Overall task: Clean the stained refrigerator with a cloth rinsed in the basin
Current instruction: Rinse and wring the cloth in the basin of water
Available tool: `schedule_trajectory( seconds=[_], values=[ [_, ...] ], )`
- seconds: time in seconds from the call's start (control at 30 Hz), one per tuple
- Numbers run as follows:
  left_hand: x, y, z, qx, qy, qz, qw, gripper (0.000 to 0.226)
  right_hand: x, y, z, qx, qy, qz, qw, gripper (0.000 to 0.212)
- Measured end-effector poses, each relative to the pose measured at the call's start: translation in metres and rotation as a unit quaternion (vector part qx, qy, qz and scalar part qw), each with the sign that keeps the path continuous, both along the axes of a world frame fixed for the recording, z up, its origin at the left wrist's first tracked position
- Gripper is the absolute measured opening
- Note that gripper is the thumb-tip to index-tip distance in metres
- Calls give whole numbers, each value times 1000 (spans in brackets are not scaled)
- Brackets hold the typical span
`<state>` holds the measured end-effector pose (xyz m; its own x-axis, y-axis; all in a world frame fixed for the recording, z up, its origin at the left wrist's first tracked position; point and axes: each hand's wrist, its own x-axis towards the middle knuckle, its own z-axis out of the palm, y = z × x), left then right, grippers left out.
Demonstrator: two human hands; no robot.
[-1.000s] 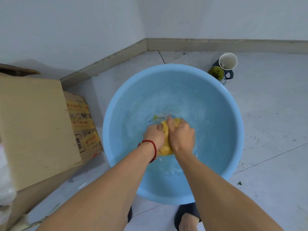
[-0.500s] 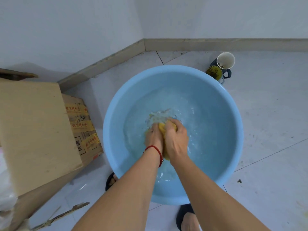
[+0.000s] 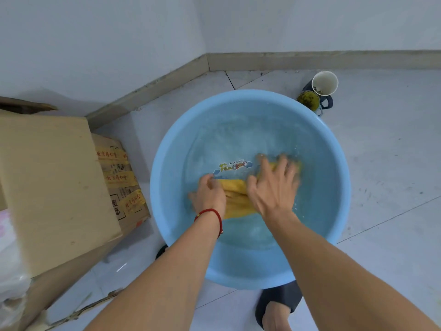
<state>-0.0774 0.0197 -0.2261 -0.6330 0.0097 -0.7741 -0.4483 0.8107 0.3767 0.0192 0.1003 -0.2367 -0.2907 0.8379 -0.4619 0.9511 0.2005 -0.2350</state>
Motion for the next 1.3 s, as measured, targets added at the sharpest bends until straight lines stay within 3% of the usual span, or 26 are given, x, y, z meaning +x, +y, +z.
schedule_trajectory(
  seconds=[0.07, 0.13, 0.2, 0.23, 0.33, 0.4, 0.47, 0.57, 0.63, 0.73, 0.8, 0.87, 0.9, 0.93, 1.07, 1.17, 1.23, 1.3],
  values=[
    [9, 5, -11, 10, -62, 35, 997, 36, -10, -12, 11, -124, 132, -123, 976, 61],
    [18, 15, -13, 33, -102, 63, 992, 41, -21, -21, 27, -216, 228, -286, 905, 47],
    [19, 24, -5, 55, -110, 51, 991, 38, -30, -28, 38, -260, 260, -392, 843, 30],
    [17, 26, -3, 59, -111, 30, 992, 38, -32, -30, 42, -254, 259, -401, 841, 27],
    [13, 23, -7, 36, -116, -1, 993, 26, -28, -25, 34, -191, 231, -319, 899, 39],
    [11, 19, -1, 16, -101, -85, 991, 32, -19, -16, 20, -152, 149, -202, 956, 55],
    [9, 14, 4, 29, -71, -138, 987, 38, -10, -6, 9, -104, 49, -75, 990, 57],
    [-5, -1, -1, 12, 25, -111, 993, 32, -5, 3, 3, 9, -46, 43, 998, 41],
    [-12, -9, -9, -14, 71, -68, 995, 23, -3, 5, 4, 43, -130, 84, 987, 44],
    [-1, -5, -7, -2, 3, -25, 1000, 29, -3, -4, 8, 2, -84, 31, 996, 39],
    [13, 2, -9, 10, -84, 25, 996, 44, -12, -10, 13, -114, 66, -110, 985, 28],
    [23, 11, -8, 43, -101, 66, 992, 56, -23, -15, 23, -256, 202, -270, 906, 25],
    [24, 15, -3, 61, -101, 79, 990, 52, -27, -20, 27, -285, 232, -320, 873, 27],
    [23, 19, 1, 78, -109, 78, 988, 45, -29, -22, 31, -284, 243, -341, 863, 29],
    [16, 22, 0, 63, -101, -12, 993, 41, -26, -20, 27, -192, 214, -282, 915, 40],
    [13, 14, 7, 67, -88, -55, 992, 53, -12, -3, 12, -136, 91, -125, 979, 59],
    [8, 0, 13, 68, -83, -36, 994, 49, -5, 8, 7, -68, 16, -24, 997, 49],
    [4, -6, 21, 47, -53, -23, 997, 39, -1, 12, 6, 26, -16, -2, 1000, 35]
  ],
)
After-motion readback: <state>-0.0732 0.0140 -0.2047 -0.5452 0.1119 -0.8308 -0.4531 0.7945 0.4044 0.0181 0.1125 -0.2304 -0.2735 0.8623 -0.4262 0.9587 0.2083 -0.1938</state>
